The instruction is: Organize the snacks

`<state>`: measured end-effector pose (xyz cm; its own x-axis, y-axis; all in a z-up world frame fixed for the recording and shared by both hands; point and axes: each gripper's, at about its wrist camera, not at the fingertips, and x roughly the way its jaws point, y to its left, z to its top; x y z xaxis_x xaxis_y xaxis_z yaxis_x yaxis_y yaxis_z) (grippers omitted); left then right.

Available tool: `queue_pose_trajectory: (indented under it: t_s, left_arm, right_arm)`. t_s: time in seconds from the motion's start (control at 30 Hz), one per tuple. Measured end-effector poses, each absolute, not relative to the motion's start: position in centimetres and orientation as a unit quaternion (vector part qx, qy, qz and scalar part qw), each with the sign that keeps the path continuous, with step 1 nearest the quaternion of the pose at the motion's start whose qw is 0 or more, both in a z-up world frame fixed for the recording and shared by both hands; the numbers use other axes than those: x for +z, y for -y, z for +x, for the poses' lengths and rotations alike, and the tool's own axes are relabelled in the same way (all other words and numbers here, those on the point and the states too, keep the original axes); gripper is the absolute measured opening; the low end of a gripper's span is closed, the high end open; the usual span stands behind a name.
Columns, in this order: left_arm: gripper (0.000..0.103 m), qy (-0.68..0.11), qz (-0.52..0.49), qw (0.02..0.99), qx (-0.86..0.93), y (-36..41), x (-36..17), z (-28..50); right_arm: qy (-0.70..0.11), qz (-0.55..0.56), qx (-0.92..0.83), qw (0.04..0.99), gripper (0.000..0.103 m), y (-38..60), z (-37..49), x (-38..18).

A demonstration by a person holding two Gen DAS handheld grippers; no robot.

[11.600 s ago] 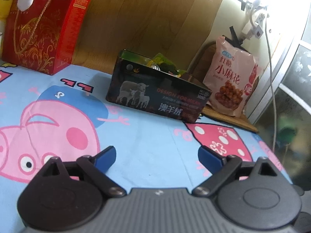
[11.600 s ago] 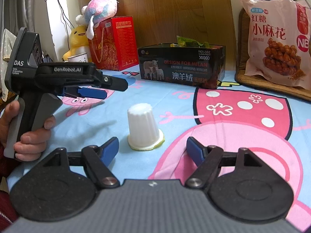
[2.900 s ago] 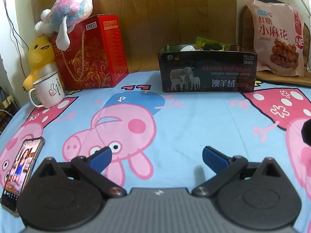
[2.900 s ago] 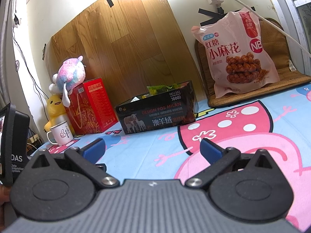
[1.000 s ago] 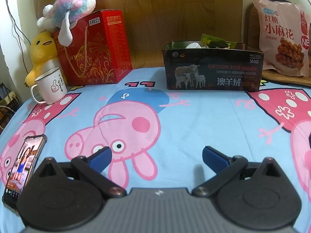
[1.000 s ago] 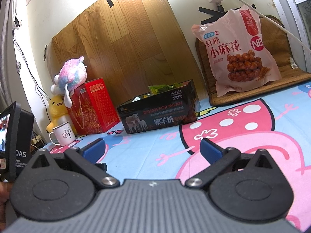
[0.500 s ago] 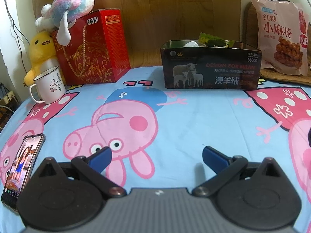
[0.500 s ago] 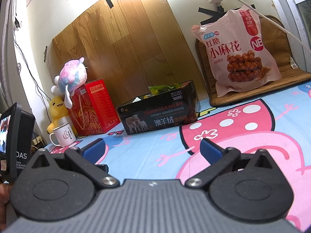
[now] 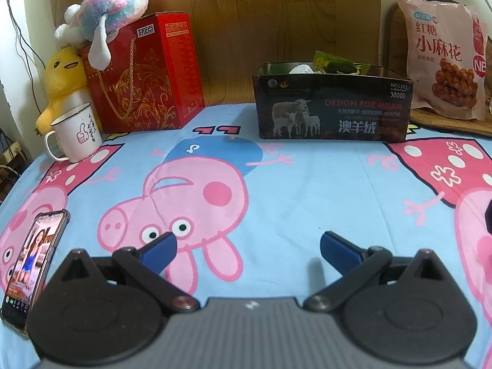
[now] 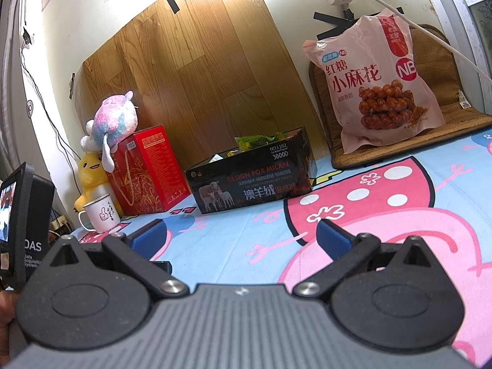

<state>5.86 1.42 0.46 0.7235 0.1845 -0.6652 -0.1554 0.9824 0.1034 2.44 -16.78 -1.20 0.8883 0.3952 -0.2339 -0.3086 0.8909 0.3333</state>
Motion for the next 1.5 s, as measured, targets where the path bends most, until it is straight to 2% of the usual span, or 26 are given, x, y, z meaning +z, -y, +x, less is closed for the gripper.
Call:
queue_pose_trajectory:
  t_s: [1.5]
  left_arm:
    - [0.103, -0.369, 0.011, 0.926, 0.076, -1.48, 0.76, 6.18]
  right_arm:
    - [-0.15, 0.146, 0.184, 0.96, 0.103, 16.94, 2.55, -1.22]
